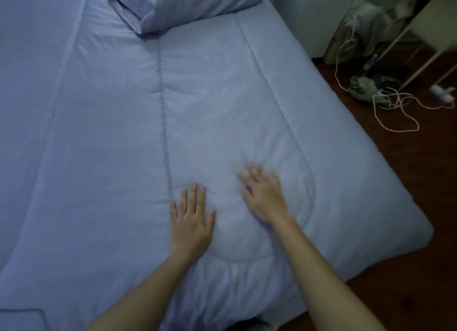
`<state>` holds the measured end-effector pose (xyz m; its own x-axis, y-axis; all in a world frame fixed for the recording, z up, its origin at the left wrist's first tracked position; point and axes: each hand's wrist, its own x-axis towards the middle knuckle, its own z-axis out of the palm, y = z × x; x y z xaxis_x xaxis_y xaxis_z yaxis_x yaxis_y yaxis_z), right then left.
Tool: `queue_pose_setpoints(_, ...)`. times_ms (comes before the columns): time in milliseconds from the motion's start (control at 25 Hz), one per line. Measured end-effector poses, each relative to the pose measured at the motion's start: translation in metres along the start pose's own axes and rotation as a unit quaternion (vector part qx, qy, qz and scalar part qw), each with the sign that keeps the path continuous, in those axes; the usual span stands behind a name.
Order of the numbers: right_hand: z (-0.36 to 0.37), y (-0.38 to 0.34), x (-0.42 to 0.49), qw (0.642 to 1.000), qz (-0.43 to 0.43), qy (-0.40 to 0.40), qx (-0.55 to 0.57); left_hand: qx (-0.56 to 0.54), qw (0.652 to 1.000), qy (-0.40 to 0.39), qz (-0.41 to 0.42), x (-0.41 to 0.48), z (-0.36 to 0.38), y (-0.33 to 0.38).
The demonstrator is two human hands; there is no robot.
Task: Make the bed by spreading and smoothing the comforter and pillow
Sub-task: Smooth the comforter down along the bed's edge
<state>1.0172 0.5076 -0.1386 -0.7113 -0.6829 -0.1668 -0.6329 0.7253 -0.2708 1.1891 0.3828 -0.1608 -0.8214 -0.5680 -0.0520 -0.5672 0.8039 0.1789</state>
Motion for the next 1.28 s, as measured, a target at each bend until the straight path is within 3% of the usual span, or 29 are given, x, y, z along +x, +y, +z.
queue_pose_setpoints(40,0.001,0.010,0.000,0.998,-0.050,-0.020,-0.030,0.001,1.000,0.007,-0.014,0.004,0.004,0.021)
queue_pose_setpoints(120,-0.012,0.065,-0.001,0.998,-0.040,0.000,-0.037,0.005,0.999,0.016,-0.040,0.013,0.010,0.063)
queue_pose_setpoints(280,-0.038,0.226,-0.026,0.990,0.104,0.090,-0.039,-0.005,0.998,0.017,-0.059,0.026,0.024,0.152)
queue_pose_setpoints(360,-0.045,0.288,-0.050,0.976,0.185,0.112,0.028,-0.013,0.999,0.017,-0.043,0.031,0.031,0.186)
queue_pose_setpoints(400,-0.042,0.320,-0.062,0.960,0.242,0.105,0.090,-0.012,0.999,0.014,-0.029,0.032,0.035,0.199)
queue_pose_setpoints(480,-0.040,0.361,-0.083,0.919,0.334,0.004,0.208,-0.007,1.000,0.012,-0.008,0.034,0.039,0.212)
queue_pose_setpoints(560,-0.044,0.373,-0.088,0.893,0.345,-0.068,0.280,0.002,1.000,-0.007,0.021,0.034,0.039,0.216)
queue_pose_setpoints(640,-0.057,0.364,-0.080,0.896,0.351,-0.112,0.248,0.006,0.996,-0.058,0.072,0.033,0.031,0.220)
queue_pose_setpoints(760,-0.089,0.325,-0.066,0.891,0.403,-0.090,0.189,-0.003,0.983,-0.125,0.135,0.044,0.004,0.237)
queue_pose_setpoints(880,-0.137,0.272,-0.058,0.913,0.328,-0.021,0.241,-0.056,0.988,-0.078,0.123,0.062,-0.045,0.264)
queue_pose_setpoints(1040,-0.234,0.206,-0.063,0.935,0.174,0.072,0.300,-0.205,0.975,-0.050,0.071,0.084,-0.128,0.307)
queue_pose_setpoints(1160,-0.303,0.180,-0.065,0.920,0.087,0.147,0.353,-0.346,0.936,-0.010,0.057,0.098,-0.185,0.338)
queue_pose_setpoints(1280,-0.358,0.179,-0.074,0.894,0.039,0.212,0.393,-0.492,0.866,0.052,0.068,0.101,-0.229,0.374)
